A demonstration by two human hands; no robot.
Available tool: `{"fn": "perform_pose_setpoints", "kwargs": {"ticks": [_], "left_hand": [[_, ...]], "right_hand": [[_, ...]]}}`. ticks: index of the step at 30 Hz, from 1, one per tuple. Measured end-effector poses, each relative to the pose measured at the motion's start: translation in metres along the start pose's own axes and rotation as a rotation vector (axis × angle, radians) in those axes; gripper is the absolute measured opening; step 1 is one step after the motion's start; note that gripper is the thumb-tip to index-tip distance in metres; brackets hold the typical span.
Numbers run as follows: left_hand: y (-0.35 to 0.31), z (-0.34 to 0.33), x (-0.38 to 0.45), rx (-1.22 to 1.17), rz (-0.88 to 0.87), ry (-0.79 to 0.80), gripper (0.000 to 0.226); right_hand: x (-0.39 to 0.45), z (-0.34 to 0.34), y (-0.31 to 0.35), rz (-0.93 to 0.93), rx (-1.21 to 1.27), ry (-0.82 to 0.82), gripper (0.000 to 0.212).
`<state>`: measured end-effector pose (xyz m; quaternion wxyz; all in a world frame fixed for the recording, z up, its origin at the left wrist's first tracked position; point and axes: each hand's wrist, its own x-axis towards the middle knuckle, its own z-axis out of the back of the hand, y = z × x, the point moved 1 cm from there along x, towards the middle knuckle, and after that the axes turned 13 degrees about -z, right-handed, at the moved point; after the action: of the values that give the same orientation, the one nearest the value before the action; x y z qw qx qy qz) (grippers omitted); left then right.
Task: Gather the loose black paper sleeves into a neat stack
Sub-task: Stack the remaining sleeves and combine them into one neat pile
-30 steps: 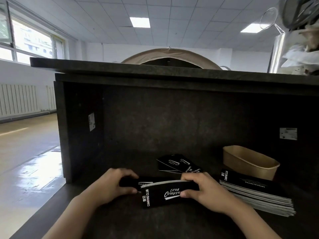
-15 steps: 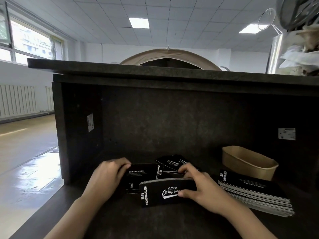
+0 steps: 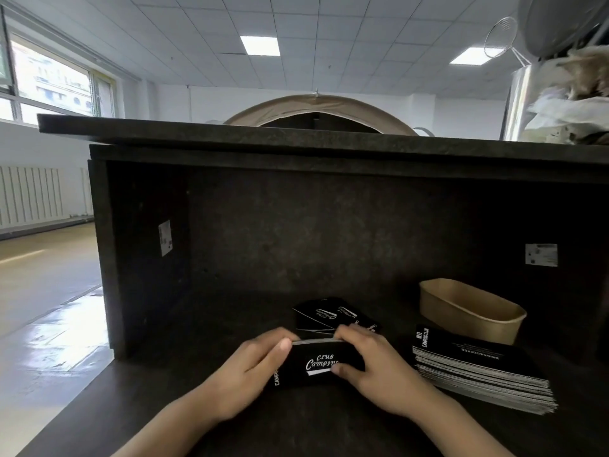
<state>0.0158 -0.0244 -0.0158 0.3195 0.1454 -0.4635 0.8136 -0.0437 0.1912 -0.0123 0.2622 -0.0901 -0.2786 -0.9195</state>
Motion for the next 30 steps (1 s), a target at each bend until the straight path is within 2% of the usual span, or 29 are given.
{"fn": "perform_pose_setpoints", "kwargs": {"ticks": [3, 5, 7, 9, 10, 12, 16, 18, 21, 25, 27, 30], "left_hand": [[0.006, 0.012, 0.003, -0.038, 0.108, -0.074, 0.064], [0.021, 0.033, 0.004, 0.085, 0.091, -0.153, 0.065], [0.035, 0.050, -0.001, 0.353, 0.103, -0.030, 0.052], [0.041, 0.055, -0.006, 0.538, 0.119, 0.133, 0.059], [0.042, 0.054, -0.007, 0.554, 0.128, 0.173, 0.067], [0.047, 0.052, -0.008, 0.542, 0.142, 0.184, 0.072], [0.050, 0.053, -0.007, 0.575, 0.127, 0.167, 0.055], [0.049, 0.051, -0.005, 0.624, 0.115, 0.168, 0.055], [0.049, 0.050, -0.004, 0.691, 0.071, 0.115, 0.065], [0.046, 0.049, -0.005, 0.834, 0.026, -0.029, 0.028], [0.043, 0.049, -0.005, 0.920, 0.036, -0.131, 0.022], [0.040, 0.051, -0.007, 0.934, 0.046, -0.277, 0.019]], "right_hand": [[0.001, 0.001, 0.002, -0.012, 0.028, 0.014, 0.027], [0.000, 0.004, 0.004, -0.031, 0.043, 0.032, 0.028], [0.000, 0.009, 0.005, -0.051, 0.061, 0.059, 0.028], [-0.002, 0.013, 0.004, -0.076, 0.067, 0.095, 0.028], [-0.002, 0.016, 0.002, -0.091, 0.069, 0.112, 0.027], [-0.003, 0.019, 0.000, -0.111, 0.080, 0.136, 0.026], [-0.005, 0.020, 0.001, -0.113, 0.083, 0.140, 0.026], [-0.004, 0.020, 0.001, -0.114, 0.083, 0.144, 0.024], [-0.005, 0.020, 0.000, -0.111, 0.082, 0.134, 0.023], [-0.006, 0.015, 0.001, -0.102, 0.087, 0.107, 0.018], [-0.005, 0.011, -0.001, -0.104, 0.063, 0.094, 0.014], [-0.005, 0.007, -0.001, -0.116, 0.033, 0.084, 0.027]]}}
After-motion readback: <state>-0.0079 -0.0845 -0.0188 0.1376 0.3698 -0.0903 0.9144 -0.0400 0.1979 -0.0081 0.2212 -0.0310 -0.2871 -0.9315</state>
